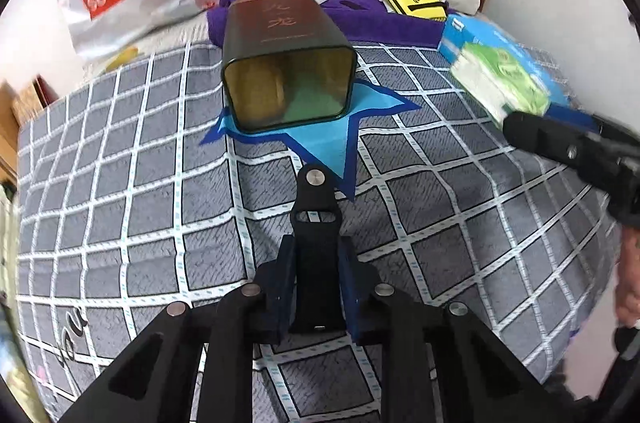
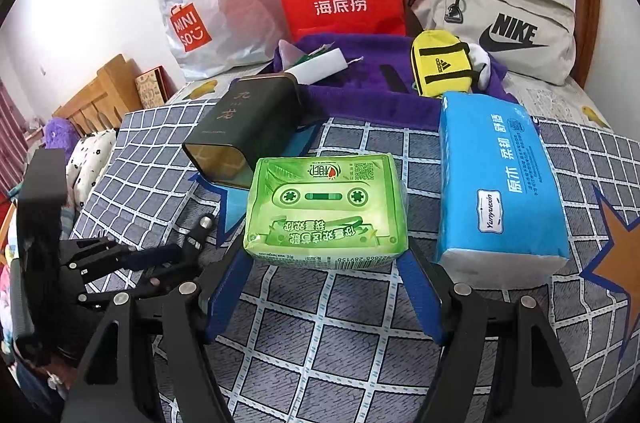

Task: Organize soft objects
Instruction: 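Lift and carry the green pack toward the purple towel with the right tool, then lower the green pack onto the purple towel and open the right tool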

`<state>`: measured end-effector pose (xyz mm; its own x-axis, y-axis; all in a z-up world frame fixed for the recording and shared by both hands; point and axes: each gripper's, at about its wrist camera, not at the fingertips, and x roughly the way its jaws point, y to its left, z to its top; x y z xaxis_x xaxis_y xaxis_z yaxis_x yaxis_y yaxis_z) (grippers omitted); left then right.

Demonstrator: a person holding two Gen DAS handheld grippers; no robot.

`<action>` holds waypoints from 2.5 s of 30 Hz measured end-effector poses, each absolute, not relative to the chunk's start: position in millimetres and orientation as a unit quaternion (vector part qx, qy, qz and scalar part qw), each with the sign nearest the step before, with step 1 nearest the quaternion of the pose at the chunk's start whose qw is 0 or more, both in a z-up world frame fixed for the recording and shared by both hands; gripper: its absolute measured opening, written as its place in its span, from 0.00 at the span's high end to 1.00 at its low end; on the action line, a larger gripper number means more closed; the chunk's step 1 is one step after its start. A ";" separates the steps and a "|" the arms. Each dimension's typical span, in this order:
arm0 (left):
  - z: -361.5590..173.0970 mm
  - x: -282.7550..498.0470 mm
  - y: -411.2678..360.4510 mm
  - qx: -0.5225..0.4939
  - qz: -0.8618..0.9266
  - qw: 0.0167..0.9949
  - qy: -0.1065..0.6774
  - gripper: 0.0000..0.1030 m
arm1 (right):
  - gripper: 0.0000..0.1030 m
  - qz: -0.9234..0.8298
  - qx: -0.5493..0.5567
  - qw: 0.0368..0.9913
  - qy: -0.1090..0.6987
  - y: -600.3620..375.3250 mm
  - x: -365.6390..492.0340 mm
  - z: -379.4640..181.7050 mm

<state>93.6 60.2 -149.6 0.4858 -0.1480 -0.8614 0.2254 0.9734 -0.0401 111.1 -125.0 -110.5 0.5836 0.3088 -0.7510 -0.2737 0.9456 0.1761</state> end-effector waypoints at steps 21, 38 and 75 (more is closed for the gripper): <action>-127.1 91.1 53.7 0.020 -0.119 0.869 0.480 0.81 | 0.29 0.169 0.030 0.891 0.420 -140.2 112.3 -103.6; -70.5 105.0 47.6 -0.007 -0.147 0.890 0.433 0.81 | 0.29 0.162 0.021 0.904 0.395 -157.9 125.0 -71.3; -38.7 305.9 35.4 -0.007 -0.123 0.899 0.420 0.81 | 0.29 0.147 0.003 0.903 0.404 -158.8 310.1 -57.1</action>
